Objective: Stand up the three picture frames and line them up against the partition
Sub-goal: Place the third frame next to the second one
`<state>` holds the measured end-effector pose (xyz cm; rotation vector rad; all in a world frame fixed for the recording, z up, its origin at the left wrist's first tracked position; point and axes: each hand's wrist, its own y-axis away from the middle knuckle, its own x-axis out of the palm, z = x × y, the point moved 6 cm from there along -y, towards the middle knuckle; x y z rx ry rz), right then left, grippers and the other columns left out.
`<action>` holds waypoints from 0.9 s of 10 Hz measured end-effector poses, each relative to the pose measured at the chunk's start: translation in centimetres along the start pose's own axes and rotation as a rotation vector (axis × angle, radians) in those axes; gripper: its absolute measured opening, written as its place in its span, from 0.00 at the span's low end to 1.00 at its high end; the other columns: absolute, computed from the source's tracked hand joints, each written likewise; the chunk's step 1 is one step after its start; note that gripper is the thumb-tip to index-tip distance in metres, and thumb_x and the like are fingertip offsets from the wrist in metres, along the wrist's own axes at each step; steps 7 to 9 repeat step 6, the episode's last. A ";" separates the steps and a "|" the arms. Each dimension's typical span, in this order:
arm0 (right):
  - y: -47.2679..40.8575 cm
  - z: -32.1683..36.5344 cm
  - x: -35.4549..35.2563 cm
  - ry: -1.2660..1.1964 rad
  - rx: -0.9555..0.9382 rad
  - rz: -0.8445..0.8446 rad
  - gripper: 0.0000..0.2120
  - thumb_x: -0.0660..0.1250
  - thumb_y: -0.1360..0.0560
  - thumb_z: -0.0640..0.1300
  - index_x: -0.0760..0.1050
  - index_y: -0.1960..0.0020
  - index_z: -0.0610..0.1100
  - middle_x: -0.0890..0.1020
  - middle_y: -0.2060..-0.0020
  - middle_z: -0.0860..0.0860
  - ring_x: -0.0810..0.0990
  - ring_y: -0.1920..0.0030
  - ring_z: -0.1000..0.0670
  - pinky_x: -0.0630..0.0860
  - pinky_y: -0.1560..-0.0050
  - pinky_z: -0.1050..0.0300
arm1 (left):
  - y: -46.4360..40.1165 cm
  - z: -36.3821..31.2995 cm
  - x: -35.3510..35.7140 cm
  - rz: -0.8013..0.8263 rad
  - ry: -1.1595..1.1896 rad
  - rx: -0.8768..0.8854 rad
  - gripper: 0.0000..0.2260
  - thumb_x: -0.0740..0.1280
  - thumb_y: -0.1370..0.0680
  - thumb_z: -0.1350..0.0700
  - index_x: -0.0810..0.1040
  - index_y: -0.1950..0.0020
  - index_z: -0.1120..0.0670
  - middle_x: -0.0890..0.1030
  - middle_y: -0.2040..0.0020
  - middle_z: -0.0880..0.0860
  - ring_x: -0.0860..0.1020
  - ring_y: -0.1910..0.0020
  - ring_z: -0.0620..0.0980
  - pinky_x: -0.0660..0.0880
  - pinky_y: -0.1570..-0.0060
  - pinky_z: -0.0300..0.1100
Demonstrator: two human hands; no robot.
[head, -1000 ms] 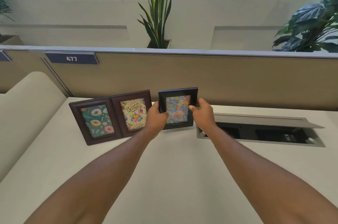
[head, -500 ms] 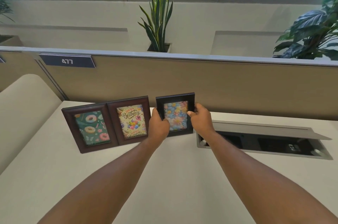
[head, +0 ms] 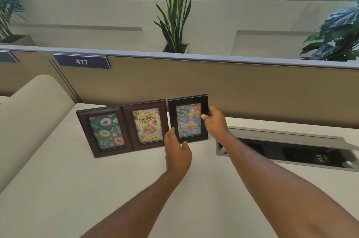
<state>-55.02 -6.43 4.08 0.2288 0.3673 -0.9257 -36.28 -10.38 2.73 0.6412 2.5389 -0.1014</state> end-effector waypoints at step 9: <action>0.8 0.3 0.5 0.007 0.014 0.017 0.11 0.62 0.19 0.44 0.73 0.37 0.47 0.80 0.46 0.51 0.79 0.42 0.48 0.74 0.65 0.67 | 0.1 0.3 -1.1 0.034 0.041 -0.034 0.29 0.64 0.19 0.62 0.56 0.20 0.54 0.60 0.20 0.54 0.60 0.21 0.53 0.65 0.27 0.47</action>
